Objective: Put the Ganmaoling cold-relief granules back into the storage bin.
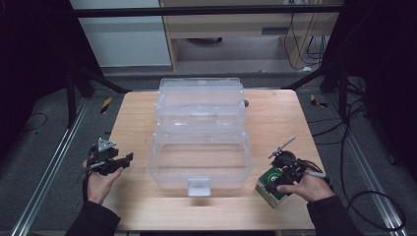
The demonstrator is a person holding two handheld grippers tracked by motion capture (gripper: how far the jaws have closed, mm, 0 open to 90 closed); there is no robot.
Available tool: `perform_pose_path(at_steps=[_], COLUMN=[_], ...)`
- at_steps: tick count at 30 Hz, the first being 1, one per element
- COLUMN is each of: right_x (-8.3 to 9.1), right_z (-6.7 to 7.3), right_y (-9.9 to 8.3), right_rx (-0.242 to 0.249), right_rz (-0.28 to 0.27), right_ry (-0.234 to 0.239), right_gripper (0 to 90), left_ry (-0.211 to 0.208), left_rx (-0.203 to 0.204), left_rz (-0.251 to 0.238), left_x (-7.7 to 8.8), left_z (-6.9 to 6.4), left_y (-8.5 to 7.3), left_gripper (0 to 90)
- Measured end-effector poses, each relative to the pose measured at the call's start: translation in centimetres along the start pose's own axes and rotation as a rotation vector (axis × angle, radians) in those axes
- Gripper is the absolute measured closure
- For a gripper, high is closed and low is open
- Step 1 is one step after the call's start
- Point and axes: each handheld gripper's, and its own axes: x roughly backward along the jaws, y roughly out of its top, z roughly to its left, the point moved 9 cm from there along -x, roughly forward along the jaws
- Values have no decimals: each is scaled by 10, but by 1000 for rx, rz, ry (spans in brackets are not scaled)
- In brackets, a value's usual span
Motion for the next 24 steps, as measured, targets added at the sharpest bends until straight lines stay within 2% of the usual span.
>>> perform_pose_path(at_steps=[24], right_x=[-21], right_z=[-5], right_y=[-2], right_rx=[-8], right_rz=[79], right_ry=[10], right_gripper=[127], left_ry=[-4], left_rx=[-11], left_rz=[22], left_x=[-4], left_z=[-3], left_y=[-3], left_gripper=[372])
